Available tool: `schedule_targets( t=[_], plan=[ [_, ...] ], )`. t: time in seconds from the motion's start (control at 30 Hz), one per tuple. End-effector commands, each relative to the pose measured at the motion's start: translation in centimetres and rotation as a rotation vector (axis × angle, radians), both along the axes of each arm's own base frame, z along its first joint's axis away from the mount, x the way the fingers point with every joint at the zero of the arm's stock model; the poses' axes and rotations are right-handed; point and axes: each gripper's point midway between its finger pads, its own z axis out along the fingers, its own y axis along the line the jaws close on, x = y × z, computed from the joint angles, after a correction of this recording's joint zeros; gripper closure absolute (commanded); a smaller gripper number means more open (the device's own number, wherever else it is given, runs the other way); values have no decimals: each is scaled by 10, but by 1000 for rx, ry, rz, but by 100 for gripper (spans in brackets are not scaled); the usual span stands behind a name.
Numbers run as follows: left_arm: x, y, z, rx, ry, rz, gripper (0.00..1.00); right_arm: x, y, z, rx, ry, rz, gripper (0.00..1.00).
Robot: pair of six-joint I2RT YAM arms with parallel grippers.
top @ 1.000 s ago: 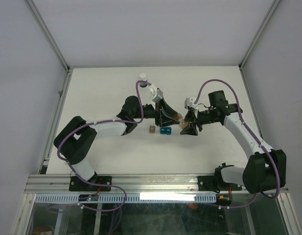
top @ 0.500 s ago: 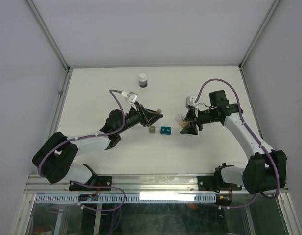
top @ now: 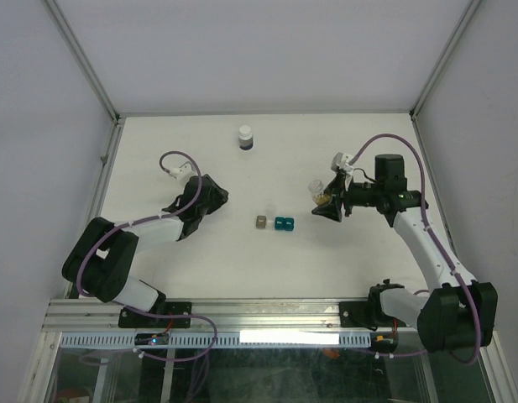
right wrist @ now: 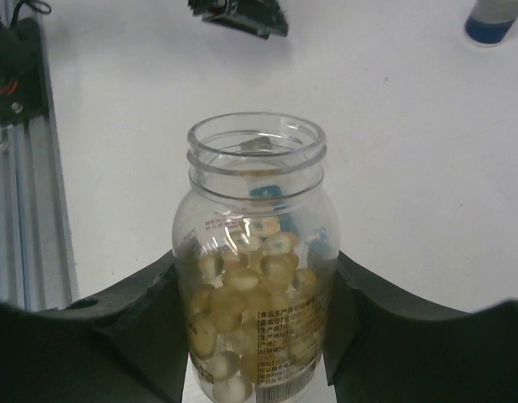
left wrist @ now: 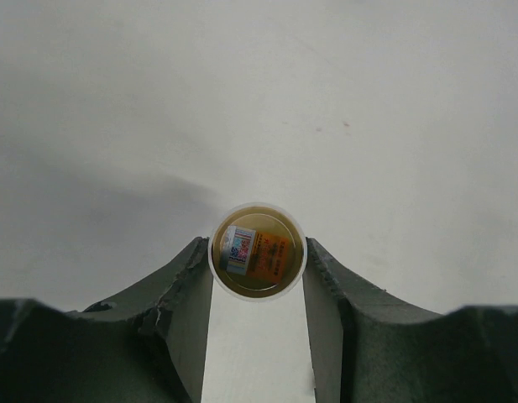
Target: Sort the pills into containers
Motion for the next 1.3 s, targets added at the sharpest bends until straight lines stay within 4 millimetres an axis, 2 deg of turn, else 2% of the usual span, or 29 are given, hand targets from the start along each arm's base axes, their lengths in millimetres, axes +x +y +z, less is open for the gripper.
schedule_targets(
  t=[0.0, 0.1, 0.17, 0.23, 0.27, 0.33, 0.37, 0.4, 0.43, 0.47, 0.5, 0.53, 0.57, 0.6, 0.63, 0.67, 0.7, 0.73, 0.77, 0.8, 0.87, 0.9, 0.93, 0.97, 1.0, 1.1, 1.13, 1.2, 1.27],
  plan=[
    [10, 21, 5, 1, 12, 163, 57, 31, 1, 61, 169, -151, -168, 100],
    [10, 27, 5, 8, 23, 197, 38, 61, -11, 109, 318, -251, -374, 100],
    [9, 29, 8, 10, 28, 203, 29, 67, -12, 144, 421, -252, -406, 100],
    [6, 31, 12, 12, 31, 206, 24, 35, 14, 164, 489, -143, -168, 100],
    [5, 31, 20, 2, 16, 205, 20, 6, 30, 171, 512, -96, -8, 100],
    [1, 30, 32, -14, -12, 186, 18, -56, 50, 176, 507, -184, 261, 100],
    [-1, 30, 38, -23, -26, 173, 18, -63, 49, 174, 505, -264, 261, 100],
    [-3, 28, 44, -30, -39, 157, 17, -51, 44, 175, 495, -327, 170, 100],
    [-5, 26, 50, -36, -57, 131, 17, -38, 38, 173, 473, -267, 84, 100],
    [-8, 22, 56, -46, -75, 98, 16, 11, 20, 187, 456, -356, -162, 100],
    [-9, 17, 64, -65, -100, 63, 16, 35, 5, 196, 463, -360, -265, 100],
    [-13, 10, 72, -80, -136, 0, 16, 24, 6, 204, 502, -326, -171, 100],
    [-18, 0, 82, -78, -192, -94, 16, -12, 20, 210, 532, -336, 52, 100],
    [-26, -11, 89, -88, -250, -195, 15, -64, 37, 194, 535, -291, 287, 100],
    [-37, -25, 99, -100, -322, -317, 15, -96, 42, 185, 546, -332, 397, 100],
    [-47, -36, 111, -120, -399, -415, 13, -83, 38, 189, 557, -345, 332, 100],
    [-58, -45, 121, -139, -460, -501, 11, -33, 25, 194, 557, -310, 114, 100],
    [-67, -52, 127, -150, -500, -568, 8, 24, 0, 206, 551, -378, -201, 100],
    [-72, -57, 130, -160, -522, -610, 7, 38, -7, 202, 528, -358, -265, 100],
    [-75, -60, 132, -168, -526, -636, 7, 22, -1, 199, 549, -309, -161, 100],
    [-77, -66, 132, -174, -520, -677, 7, -42, 28, 187, 575, -300, 177, 100],
    [-78, -68, 132, -176, -517, -691, 7, -46, 30, 180, 578, -328, 199, 100],
    [-78, -70, 132, -178, -515, -704, 6, -21, 22, 176, 576, -327, 80, 100],
    [-78, -72, 131, -182, -510, -716, 6, 16, 10, 163, 510, -297, -85, 100],
    [-78, -74, 130, -187, -502, -723, 6, 27, 7, 146, 418, -281, -118, 100],
    [-77, -76, 120, -202, -466, -725, 8, -14, 32, 94, 299, -180, 95, 100],
    [-76, -77, 114, -204, -443, -723, 10, -25, 39, 76, 235, -214, 143, 100],
    [-75, -79, 103, -209, -393, -732, 19, -38, 46, 47, 106, -285, 197, 100],
    [-76, -82, 89, -214, -333, -743, 31, -43, 47, 31, 47, -292, 220, 100]
  ],
)
